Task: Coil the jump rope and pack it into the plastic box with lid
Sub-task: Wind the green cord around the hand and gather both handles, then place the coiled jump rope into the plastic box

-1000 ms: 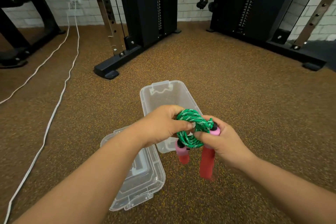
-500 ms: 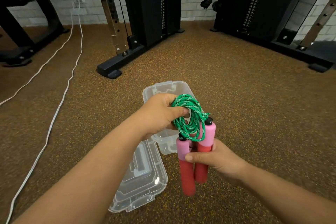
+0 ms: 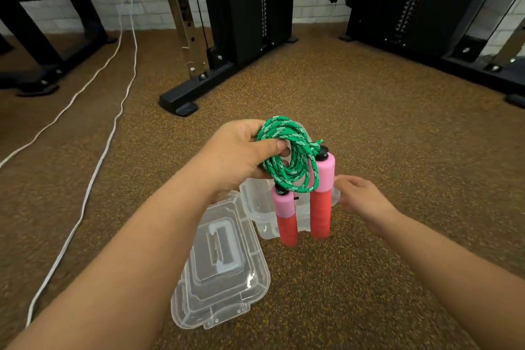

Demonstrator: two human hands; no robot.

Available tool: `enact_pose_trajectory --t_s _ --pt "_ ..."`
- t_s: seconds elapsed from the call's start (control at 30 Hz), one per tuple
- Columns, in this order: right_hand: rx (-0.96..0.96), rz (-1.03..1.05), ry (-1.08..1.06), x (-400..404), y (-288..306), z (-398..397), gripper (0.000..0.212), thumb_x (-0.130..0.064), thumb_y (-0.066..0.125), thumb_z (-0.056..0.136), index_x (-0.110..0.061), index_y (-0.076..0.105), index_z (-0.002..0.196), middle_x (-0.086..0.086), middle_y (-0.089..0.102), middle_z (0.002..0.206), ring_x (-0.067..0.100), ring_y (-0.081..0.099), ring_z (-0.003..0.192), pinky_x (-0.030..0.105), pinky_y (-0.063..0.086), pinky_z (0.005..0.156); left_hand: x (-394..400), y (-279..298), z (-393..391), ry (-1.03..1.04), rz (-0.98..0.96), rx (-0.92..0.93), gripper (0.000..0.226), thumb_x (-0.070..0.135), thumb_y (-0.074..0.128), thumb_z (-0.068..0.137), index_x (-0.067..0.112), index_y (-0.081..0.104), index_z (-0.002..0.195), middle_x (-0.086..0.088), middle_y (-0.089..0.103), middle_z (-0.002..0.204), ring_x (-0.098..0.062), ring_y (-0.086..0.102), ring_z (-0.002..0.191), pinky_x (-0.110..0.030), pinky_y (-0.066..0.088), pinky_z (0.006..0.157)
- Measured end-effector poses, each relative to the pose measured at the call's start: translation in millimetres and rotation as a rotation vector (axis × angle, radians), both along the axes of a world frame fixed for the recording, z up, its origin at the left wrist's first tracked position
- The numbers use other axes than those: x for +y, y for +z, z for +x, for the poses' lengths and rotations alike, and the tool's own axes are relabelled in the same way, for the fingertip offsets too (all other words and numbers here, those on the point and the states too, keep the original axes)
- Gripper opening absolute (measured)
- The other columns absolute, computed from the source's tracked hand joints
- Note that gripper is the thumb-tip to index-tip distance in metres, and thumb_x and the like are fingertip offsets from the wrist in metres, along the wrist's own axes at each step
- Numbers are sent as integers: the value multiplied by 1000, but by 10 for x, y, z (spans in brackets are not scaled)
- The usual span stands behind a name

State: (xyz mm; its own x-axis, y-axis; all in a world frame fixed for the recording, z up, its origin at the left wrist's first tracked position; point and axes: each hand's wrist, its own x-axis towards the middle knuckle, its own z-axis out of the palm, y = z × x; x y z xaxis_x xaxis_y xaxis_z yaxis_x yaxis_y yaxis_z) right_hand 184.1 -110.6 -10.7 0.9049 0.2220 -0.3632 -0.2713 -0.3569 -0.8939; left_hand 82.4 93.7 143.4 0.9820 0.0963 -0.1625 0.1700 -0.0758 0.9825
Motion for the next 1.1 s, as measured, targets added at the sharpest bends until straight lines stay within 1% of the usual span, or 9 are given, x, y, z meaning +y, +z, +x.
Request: enact_pose_trajectory --t_s 0.17,0.27,0.47,0.6,0.8,0.87,0.9,1.0,1.1 --pt "13 -23 -2 176 -112 40 22 -20 55 90 -9 69 102 9 71 86 24 64 76 48 56 80 67 -108 -27 47 13 27 12 -1 54 90 5 63 96 -18 68 97 -26 67 88 -44 57 82" --pt "9 -49 0 163 -124 22 20 -8 50 87 -8 69 92 15 73 90 29 70 82 51 59 79 116 -160 -46 29 6 51 14 -1 54 90 4 63 99 -16 69 96 -26 67 87 -41 58 81" --pt "-5 -93 37 -65 -82 -331 19 -8 52 87 -13 70 84 14 75 86 28 73 78 46 60 74 201 -120 -74 -123 -6 101 18 2 57 88 5 65 104 -14 72 95 -21 71 83 -33 60 72" --pt "-31 -100 80 -279 -84 -665 20 -13 54 80 -11 73 85 21 74 81 27 65 66 56 55 70 138 -54 -105 -268 30 134 11 4 58 87 8 67 91 -6 73 81 -15 71 73 -27 58 62" --pt "-23 -132 111 -507 -60 -993 21 -8 55 87 -17 72 96 4 77 82 22 70 72 46 56 71 -19 6 -121 -354 75 152 11 6 58 88 9 68 92 -3 73 78 -12 71 71 -21 55 55" --pt "28 -96 144 -519 -13 -1010 21 -16 59 90 -20 65 109 0 75 95 8 69 77 30 56 68 -50 22 -102 -357 64 146 11 6 58 87 11 68 87 -4 72 79 -14 70 72 -23 57 58" --pt "18 -64 139 -523 48 -998 29 -24 61 89 -22 59 119 -3 70 111 3 67 89 23 53 78 -57 31 -90 -349 49 140 10 6 58 87 10 68 87 -5 72 80 -15 70 74 -26 58 61" --pt "-166 124 161 -514 419 -930 64 -55 60 80 -32 43 137 -16 48 141 0 46 126 28 35 108 -79 84 -50 -293 9 82 10 6 59 86 8 67 91 -4 72 78 -14 71 74 -28 59 65" --pt "-143 345 454 -343 720 -915 88 -63 74 61 -26 46 135 -4 60 133 12 55 123 34 47 100 -108 129 11 -185 -63 8 11 4 58 86 6 67 92 -3 72 74 -13 71 70 -31 60 69"
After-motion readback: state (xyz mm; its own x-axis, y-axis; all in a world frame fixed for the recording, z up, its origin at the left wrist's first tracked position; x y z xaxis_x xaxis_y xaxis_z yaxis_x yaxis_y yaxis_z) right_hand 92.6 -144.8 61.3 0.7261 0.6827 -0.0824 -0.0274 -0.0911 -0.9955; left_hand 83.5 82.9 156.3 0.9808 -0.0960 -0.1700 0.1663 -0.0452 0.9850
